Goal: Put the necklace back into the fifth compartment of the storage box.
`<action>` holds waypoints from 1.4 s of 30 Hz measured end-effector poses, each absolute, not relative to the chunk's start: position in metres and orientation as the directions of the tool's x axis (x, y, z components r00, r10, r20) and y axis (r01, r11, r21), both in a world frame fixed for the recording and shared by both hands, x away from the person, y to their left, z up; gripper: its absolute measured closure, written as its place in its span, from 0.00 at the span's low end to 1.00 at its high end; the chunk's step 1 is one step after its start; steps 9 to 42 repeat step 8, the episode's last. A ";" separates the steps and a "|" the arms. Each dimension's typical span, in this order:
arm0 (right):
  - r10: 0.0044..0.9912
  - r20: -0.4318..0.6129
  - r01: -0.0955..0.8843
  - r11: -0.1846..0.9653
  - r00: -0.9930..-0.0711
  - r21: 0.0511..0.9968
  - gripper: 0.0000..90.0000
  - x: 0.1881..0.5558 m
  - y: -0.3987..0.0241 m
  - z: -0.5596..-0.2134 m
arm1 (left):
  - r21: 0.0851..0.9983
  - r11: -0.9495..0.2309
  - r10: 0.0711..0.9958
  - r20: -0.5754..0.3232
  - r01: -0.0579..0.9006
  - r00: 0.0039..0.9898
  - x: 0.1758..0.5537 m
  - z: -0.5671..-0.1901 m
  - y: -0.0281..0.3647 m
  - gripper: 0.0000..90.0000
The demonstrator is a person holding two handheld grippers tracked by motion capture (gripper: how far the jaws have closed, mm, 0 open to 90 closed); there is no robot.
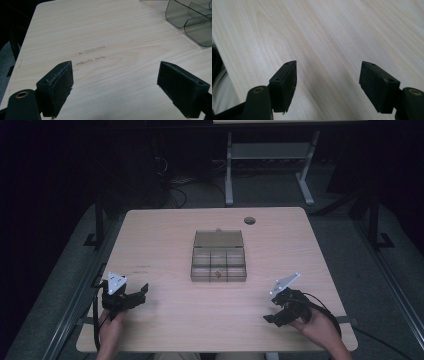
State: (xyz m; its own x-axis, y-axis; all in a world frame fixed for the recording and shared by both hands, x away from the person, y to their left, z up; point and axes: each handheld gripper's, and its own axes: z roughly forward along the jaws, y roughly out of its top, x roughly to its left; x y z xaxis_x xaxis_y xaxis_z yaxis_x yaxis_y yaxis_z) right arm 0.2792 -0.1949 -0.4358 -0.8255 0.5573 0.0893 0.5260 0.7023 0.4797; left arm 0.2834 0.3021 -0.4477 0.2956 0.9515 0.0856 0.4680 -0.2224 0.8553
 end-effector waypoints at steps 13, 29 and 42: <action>0.570 0.088 0.513 0.648 -0.817 0.563 0.32 0.259 -0.199 -0.432 | 0.854 -0.218 0.952 0.080 0.472 0.295 0.286 -0.448 0.303 0.15; 0.570 0.088 0.513 0.648 -0.817 0.563 0.32 0.259 -0.199 -0.432 | 0.854 -0.218 0.952 0.080 0.472 0.295 0.286 -0.448 0.303 0.15; 0.570 0.088 0.513 0.648 -0.817 0.563 0.32 0.259 -0.199 -0.432 | 0.854 -0.218 0.952 0.080 0.472 0.295 0.286 -0.448 0.303 0.15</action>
